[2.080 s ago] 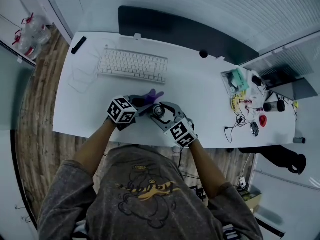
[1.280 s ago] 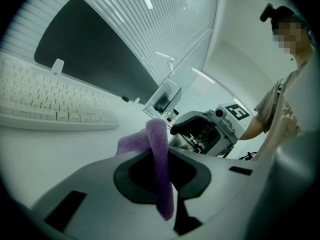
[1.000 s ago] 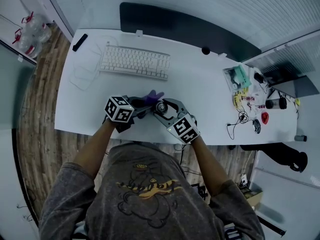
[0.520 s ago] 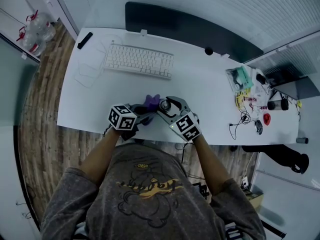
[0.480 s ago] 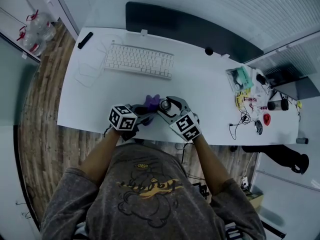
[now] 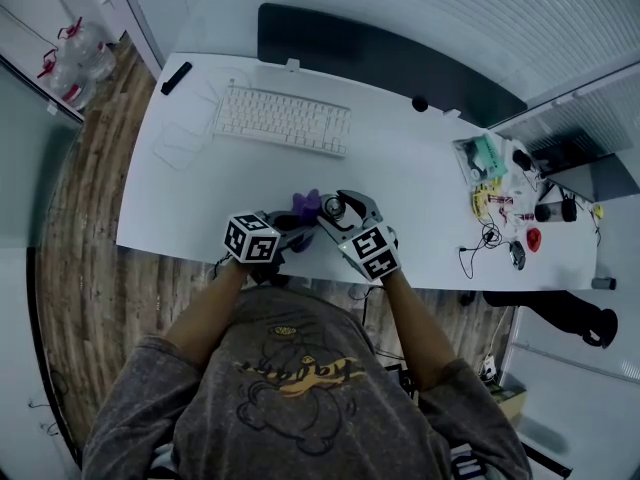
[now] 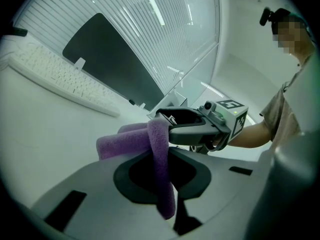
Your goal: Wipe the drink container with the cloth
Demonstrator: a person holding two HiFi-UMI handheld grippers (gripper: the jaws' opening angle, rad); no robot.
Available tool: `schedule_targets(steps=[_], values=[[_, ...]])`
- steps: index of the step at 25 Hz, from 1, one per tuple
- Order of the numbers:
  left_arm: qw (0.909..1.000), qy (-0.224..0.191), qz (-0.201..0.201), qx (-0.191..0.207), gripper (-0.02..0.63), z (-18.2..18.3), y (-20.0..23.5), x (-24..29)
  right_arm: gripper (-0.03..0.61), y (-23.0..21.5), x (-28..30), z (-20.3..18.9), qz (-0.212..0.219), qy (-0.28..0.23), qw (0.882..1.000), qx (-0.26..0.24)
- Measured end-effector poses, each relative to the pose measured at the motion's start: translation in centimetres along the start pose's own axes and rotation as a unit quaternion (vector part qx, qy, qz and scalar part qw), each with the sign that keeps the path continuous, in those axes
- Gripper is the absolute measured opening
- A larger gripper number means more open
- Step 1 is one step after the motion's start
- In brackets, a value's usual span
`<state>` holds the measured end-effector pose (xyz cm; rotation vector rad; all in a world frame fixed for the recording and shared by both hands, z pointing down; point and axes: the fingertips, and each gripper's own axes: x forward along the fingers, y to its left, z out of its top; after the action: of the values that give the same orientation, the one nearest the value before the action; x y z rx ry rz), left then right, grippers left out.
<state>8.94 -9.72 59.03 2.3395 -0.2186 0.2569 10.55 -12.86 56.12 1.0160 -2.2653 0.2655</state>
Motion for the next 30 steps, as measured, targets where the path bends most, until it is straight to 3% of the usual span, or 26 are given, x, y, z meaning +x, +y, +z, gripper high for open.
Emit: schedule_targets(steps=[6, 12, 17, 21, 22, 23, 25, 28, 30], values=[[0.9998, 0.004, 0.012, 0.013, 0.049, 0.5, 0.6, -0.6, 0.261, -0.2, 0.2, 0.0, -0.061, 0.006, 0.996, 0.059], [0.9997, 0.004, 0.020, 0.015, 0.049, 0.5, 0.8, -0.6, 0.261, -0.5, 0.0, -0.5, -0.131, 0.052, 0.982, 0.126], [0.9998, 0.003, 0.018, 0.011, 0.049, 0.6, 0.9, -0.5, 0.261, -0.7, -0.1, -0.6, -0.146, 0.051, 0.978, 0.140], [0.9998, 0.008, 0.016, 0.012, 0.049, 0.5, 0.9, -0.6, 0.270, -0.3, -0.1, -0.5, -0.101, 0.035, 0.988, 0.115], [0.9998, 0.007, 0.017, 0.012, 0.049, 0.5, 0.9, -0.7, 0.299, -0.1, -0.2, -0.4, -0.081, 0.032, 0.991, 0.102], [0.9998, 0.007, 0.017, 0.012, 0.049, 0.6, 0.9, -0.8, 0.341, 0.0, -0.3, -0.2, -0.060, 0.028, 0.994, 0.082], [0.9998, 0.007, 0.018, 0.011, 0.049, 0.6, 1.1, -1.0, 0.350, 0.3, -0.6, 0.1, -0.014, 0.027, 0.999, 0.024], [0.9997, 0.006, 0.021, 0.009, 0.049, 0.7, 1.3, -1.3, 0.342, 0.2, -0.9, -0.2, 0.045, 0.046, 0.996, -0.063], [0.9997, 0.006, 0.024, 0.007, 0.049, 0.7, 1.4, -1.4, 0.339, -0.1, -0.9, -0.5, 0.077, 0.051, 0.992, -0.083]])
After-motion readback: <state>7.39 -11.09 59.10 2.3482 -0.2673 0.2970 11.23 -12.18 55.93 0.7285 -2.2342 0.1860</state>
